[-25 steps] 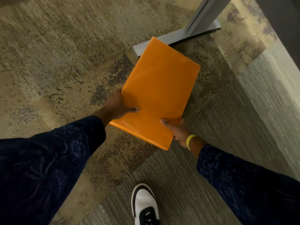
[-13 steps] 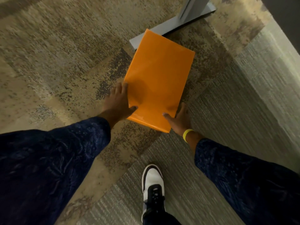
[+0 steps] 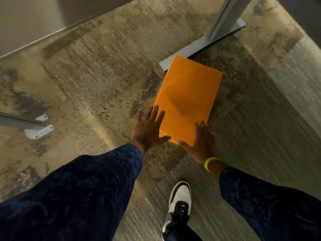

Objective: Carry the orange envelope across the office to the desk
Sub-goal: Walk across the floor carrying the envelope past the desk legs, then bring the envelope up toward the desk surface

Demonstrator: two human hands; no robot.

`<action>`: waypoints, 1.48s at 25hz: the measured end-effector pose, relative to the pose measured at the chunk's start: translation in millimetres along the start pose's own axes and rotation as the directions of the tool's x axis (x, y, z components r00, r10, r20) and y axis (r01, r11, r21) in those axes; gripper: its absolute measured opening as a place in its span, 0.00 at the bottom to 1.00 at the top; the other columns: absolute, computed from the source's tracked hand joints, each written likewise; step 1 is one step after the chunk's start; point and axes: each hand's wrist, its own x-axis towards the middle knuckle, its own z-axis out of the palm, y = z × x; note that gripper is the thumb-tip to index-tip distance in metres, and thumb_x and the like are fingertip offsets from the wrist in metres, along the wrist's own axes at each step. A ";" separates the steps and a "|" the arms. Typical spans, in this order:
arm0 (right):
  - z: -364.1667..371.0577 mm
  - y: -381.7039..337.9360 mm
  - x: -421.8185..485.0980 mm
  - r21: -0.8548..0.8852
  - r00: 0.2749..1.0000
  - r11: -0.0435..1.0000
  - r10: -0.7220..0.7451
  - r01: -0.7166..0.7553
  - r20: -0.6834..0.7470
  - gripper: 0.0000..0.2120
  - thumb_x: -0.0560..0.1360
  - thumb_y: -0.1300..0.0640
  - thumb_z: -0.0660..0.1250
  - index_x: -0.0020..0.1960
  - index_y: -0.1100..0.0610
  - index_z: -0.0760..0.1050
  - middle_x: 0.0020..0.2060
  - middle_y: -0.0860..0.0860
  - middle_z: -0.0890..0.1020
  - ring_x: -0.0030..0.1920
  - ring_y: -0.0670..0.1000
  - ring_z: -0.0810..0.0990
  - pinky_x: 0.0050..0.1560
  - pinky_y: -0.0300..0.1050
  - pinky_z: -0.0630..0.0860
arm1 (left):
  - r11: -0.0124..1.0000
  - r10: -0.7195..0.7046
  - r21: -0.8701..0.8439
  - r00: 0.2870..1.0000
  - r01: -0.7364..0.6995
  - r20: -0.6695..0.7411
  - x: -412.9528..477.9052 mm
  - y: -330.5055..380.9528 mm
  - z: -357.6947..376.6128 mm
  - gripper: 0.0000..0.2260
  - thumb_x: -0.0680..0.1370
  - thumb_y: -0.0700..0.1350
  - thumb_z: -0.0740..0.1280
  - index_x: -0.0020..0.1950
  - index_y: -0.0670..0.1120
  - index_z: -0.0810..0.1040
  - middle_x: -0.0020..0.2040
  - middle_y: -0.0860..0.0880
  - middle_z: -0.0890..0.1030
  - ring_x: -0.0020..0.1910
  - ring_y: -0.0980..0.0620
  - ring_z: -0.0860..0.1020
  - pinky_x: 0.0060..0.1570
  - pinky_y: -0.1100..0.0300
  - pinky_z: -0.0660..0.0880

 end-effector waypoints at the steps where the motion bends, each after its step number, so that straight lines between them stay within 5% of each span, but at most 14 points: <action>1: -0.6 -3.6 0.4 0.000 1.000 1.000 0.000 0.000 0.023 0.51 0.70 0.30 0.65 0.80 0.51 0.41 0.81 0.53 0.41 0.80 0.57 0.42 0.76 0.63 0.46 | 1.000 0.000 0.008 1.000 0.000 -0.013 -0.3 -3.0 -0.5 0.47 0.72 0.75 0.51 0.80 0.49 0.39 0.82 0.43 0.40 0.80 0.43 0.42 0.76 0.37 0.45; 8: -2.0 -31.0 0.1 0.047 0.985 0.987 0.157 -0.154 -0.070 0.51 0.70 0.30 0.65 0.81 0.52 0.42 0.81 0.55 0.42 0.80 0.57 0.42 0.77 0.62 0.42 | 0.992 0.122 0.004 0.991 -0.122 -0.049 30.6 -30.6 -5.1 0.47 0.71 0.76 0.50 0.81 0.48 0.42 0.82 0.42 0.44 0.80 0.42 0.44 0.75 0.35 0.48; 17: 27.3 -52.5 -19.4 0.230 0.883 0.886 0.443 -0.403 -0.158 0.52 0.71 0.28 0.62 0.80 0.53 0.41 0.81 0.54 0.44 0.80 0.56 0.42 0.77 0.62 0.44 | 0.929 0.371 0.015 0.929 -0.371 -0.010 46.9 -44.5 -14.8 0.47 0.72 0.75 0.51 0.81 0.48 0.45 0.82 0.43 0.45 0.80 0.42 0.44 0.74 0.33 0.50; 28: 64.1 -15.3 35.0 0.354 0.843 0.842 0.496 -0.408 -0.208 0.53 0.71 0.29 0.63 0.80 0.57 0.42 0.81 0.56 0.45 0.80 0.57 0.44 0.78 0.61 0.44 | 0.940 0.340 0.055 0.938 -0.336 -0.071 103.7 -47.7 61.2 0.46 0.71 0.75 0.51 0.80 0.48 0.45 0.82 0.41 0.44 0.79 0.35 0.44 0.70 0.28 0.56; 32: 69.8 -5.0 47.5 0.566 0.847 0.729 0.523 -0.385 -0.098 0.59 0.64 0.33 0.74 0.80 0.56 0.44 0.79 0.57 0.57 0.75 0.61 0.63 0.71 0.63 0.66 | 0.945 0.310 -0.084 0.946 -0.318 -0.089 105.9 -46.1 78.4 0.49 0.70 0.75 0.56 0.81 0.47 0.48 0.82 0.40 0.44 0.79 0.36 0.42 0.72 0.31 0.54; 37: 58.3 9.5 59.4 0.696 0.860 0.607 0.509 -0.383 0.030 0.65 0.51 0.34 0.80 0.77 0.57 0.53 0.73 0.56 0.69 0.70 0.59 0.71 0.67 0.61 0.71 | 0.870 0.182 -0.427 0.966 -0.246 -0.186 107.2 -46.4 96.1 0.61 0.64 0.72 0.71 0.79 0.42 0.39 0.81 0.41 0.40 0.80 0.42 0.41 0.76 0.39 0.52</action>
